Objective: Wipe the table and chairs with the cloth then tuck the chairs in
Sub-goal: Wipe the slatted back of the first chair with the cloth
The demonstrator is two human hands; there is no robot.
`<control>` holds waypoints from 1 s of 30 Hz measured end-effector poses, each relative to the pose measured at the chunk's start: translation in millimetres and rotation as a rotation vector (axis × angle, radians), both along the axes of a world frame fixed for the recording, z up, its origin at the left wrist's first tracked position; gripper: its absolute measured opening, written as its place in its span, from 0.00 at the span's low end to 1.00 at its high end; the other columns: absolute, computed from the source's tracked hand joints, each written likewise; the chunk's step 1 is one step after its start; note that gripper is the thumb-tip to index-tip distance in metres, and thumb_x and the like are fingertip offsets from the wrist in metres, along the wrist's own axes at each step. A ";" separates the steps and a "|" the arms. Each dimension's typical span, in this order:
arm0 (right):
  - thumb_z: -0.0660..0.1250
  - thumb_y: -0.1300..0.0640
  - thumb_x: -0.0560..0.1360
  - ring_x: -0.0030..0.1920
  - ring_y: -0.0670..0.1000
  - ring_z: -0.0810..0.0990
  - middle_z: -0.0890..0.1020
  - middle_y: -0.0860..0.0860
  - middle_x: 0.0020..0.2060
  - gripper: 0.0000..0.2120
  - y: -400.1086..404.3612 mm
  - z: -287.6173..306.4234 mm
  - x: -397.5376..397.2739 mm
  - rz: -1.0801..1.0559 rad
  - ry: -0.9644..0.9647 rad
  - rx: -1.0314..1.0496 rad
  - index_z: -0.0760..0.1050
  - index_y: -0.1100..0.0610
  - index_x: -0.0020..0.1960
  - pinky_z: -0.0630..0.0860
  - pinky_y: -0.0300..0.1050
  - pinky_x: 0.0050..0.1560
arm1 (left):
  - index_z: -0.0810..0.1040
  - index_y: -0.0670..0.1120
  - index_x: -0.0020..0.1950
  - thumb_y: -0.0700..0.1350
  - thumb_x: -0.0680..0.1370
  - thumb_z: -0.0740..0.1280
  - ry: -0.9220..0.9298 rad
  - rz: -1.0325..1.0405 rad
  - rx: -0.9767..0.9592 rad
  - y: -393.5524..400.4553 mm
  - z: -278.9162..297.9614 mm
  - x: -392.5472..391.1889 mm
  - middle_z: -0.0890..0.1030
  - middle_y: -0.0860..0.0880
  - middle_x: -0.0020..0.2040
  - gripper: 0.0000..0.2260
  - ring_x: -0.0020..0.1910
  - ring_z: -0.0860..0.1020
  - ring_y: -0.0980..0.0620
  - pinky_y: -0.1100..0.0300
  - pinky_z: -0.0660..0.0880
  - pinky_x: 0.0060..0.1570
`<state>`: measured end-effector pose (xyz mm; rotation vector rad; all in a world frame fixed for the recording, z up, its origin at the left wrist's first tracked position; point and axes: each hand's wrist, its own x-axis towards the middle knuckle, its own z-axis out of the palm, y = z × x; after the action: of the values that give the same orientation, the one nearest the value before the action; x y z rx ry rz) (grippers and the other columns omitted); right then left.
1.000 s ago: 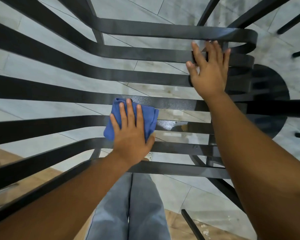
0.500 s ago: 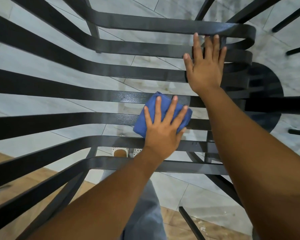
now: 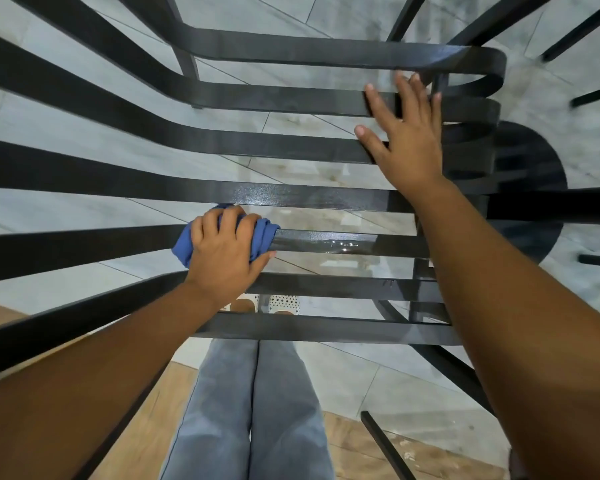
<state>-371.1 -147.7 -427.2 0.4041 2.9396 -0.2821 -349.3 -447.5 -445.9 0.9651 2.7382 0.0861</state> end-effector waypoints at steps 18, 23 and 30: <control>0.51 0.35 0.75 0.55 0.59 0.74 0.78 0.57 0.51 0.29 -4.0 -5.0 22.6 0.154 0.007 -0.016 0.72 0.54 0.65 0.64 0.53 0.54 | 0.77 0.44 0.51 0.64 0.76 0.54 -0.106 -0.286 0.112 22.2 -6.3 -17.2 0.79 0.45 0.41 0.25 0.37 0.76 0.44 0.53 0.71 0.38; 0.50 0.34 0.74 0.55 0.58 0.73 0.78 0.56 0.52 0.30 -5.5 -3.7 21.2 0.137 -0.005 -0.023 0.72 0.52 0.65 0.62 0.52 0.54 | 0.78 0.44 0.46 0.61 0.77 0.52 -0.052 -0.093 0.078 13.7 -2.4 -11.7 0.78 0.45 0.39 0.24 0.38 0.75 0.42 0.51 0.66 0.40; 0.50 0.34 0.74 0.56 0.59 0.73 0.77 0.56 0.52 0.30 -8.0 -4.8 20.1 0.125 -0.021 -0.012 0.71 0.51 0.66 0.61 0.51 0.54 | 0.79 0.48 0.46 0.56 0.73 0.55 -0.056 -0.099 0.049 119.4 12.0 43.2 0.78 0.48 0.40 0.17 0.39 0.75 0.46 0.53 0.63 0.43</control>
<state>-351.0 -155.7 -432.0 0.2188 2.9257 -0.2764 -306.2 -328.1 -433.9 1.0930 2.6436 0.1607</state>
